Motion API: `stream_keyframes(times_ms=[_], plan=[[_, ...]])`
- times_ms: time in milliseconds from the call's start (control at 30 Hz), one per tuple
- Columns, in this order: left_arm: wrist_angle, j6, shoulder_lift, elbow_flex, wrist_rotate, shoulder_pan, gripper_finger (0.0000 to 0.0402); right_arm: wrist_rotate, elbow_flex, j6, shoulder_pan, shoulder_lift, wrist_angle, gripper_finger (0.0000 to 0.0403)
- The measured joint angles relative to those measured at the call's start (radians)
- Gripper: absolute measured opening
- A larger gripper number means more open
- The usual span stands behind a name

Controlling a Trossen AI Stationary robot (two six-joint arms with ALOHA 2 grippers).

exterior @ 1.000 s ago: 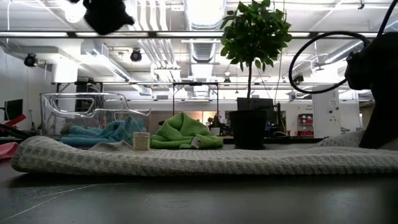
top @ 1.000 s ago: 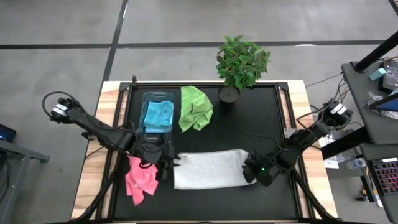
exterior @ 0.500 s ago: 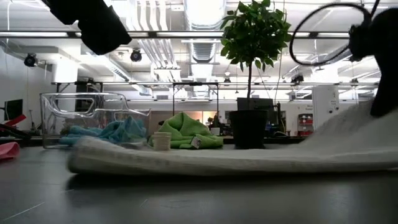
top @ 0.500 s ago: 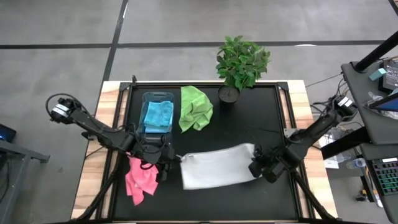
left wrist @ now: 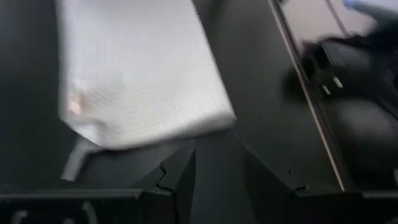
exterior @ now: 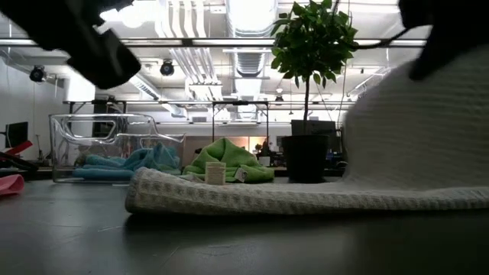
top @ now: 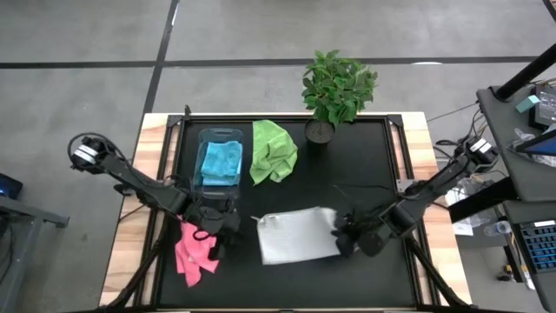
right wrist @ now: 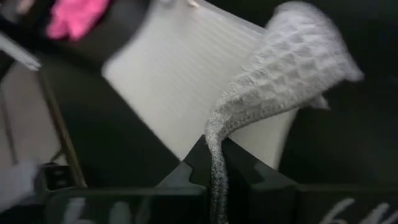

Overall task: Fold microfiber towels
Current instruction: Fold the white microfiber towel

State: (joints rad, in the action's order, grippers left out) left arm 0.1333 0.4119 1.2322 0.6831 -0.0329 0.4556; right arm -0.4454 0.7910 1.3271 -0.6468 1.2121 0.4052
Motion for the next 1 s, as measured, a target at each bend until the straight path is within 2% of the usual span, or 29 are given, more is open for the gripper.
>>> stream_keyframes(times_ms=[233,400,733,1000], plan=[[-0.093,-0.002,0.038,-0.066,0.037,0.017,0.0113,0.008,0.011,-0.149,0.115,0.15,-0.282,0.0011],[-0.147,-0.006,0.109,-0.065,0.037,0.017,0.0113,0.01,0.064,-0.238,0.172,0.271,-0.394,0.0011],[-0.274,-0.01,0.282,-0.06,0.031,0.015,0.0113,0.058,0.273,-0.396,0.23,0.479,-0.39,0.0011],[-0.292,-0.018,0.343,-0.039,0.028,0.014,0.0113,0.06,0.41,-0.46,0.271,0.602,-0.305,0.0011]])
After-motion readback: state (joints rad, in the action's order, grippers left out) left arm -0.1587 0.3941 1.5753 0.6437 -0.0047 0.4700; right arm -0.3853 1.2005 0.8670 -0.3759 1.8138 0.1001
